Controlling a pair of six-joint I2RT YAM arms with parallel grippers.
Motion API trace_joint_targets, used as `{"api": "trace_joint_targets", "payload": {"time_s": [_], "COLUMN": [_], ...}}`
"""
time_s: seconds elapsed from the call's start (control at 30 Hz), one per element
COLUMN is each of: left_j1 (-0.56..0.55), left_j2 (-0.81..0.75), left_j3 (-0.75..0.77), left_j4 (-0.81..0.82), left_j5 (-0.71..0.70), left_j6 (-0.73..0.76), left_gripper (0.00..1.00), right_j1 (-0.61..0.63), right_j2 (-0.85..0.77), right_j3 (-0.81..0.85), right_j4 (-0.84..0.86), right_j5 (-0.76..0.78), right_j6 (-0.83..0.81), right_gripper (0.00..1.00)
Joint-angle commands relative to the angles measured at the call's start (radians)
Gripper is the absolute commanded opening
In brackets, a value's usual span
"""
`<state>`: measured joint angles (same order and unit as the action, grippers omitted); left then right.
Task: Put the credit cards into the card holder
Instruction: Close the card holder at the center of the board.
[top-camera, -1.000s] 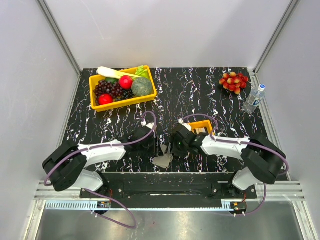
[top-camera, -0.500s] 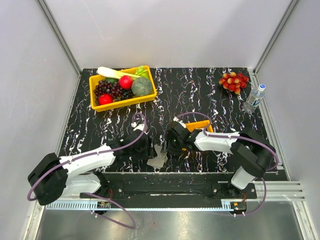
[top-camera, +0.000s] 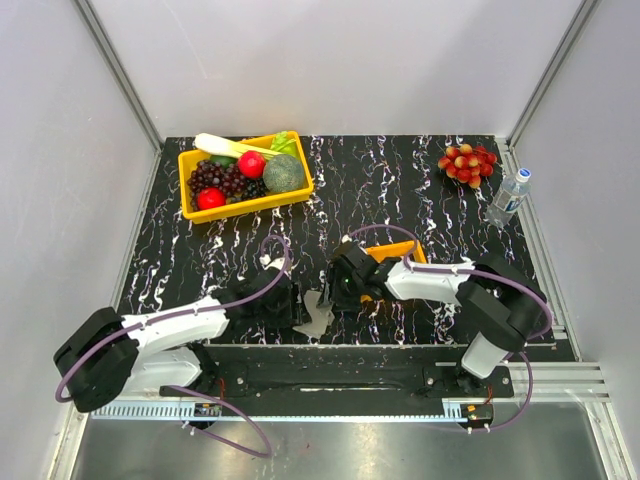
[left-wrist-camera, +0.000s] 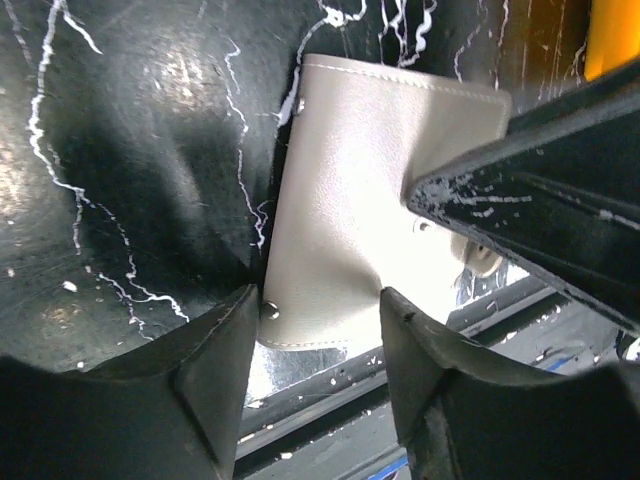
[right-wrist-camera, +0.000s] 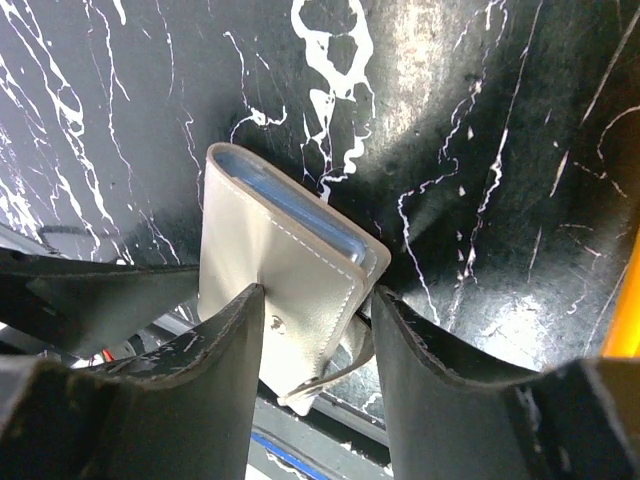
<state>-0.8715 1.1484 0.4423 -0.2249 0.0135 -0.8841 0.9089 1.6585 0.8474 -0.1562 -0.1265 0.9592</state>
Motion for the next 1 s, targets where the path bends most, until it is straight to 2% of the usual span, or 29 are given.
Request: {"api": "trace_joint_targets", "payload": {"time_s": [0.0, 0.17, 0.47, 0.7, 0.87, 0.97], "left_j1": [-0.003, -0.003, -0.004, -0.004, 0.0, 0.025], "left_j2": [0.025, 0.053, 0.079, 0.008, -0.059, -0.05], "left_j3": [-0.039, -0.022, -0.005, 0.018, 0.073, 0.105], "left_j4": [0.07, 0.101, 0.107, 0.004, -0.103, -0.125], "left_j5": [0.063, 0.063, 0.031, -0.076, -0.177, -0.184], "left_j6": [-0.045, -0.078, -0.101, -0.079, -0.046, -0.012], "left_gripper": [0.53, 0.46, 0.46, 0.51, 0.57, 0.58], "right_j1": [-0.005, -0.015, -0.042, -0.051, -0.053, -0.053], "right_j2": [0.026, 0.086, 0.165, 0.074, 0.003, -0.023], "right_j3": [0.065, 0.143, 0.291, 0.305, 0.321, 0.318], "right_j4": [0.01, -0.005, -0.101, -0.149, -0.203, -0.229], "right_j5": [-0.021, -0.021, -0.041, 0.036, 0.093, 0.091], "right_j6": [-0.023, -0.086, -0.227, -0.35, -0.401, -0.418], "right_gripper": [0.52, 0.51, 0.53, 0.61, 0.62, 0.61]}}
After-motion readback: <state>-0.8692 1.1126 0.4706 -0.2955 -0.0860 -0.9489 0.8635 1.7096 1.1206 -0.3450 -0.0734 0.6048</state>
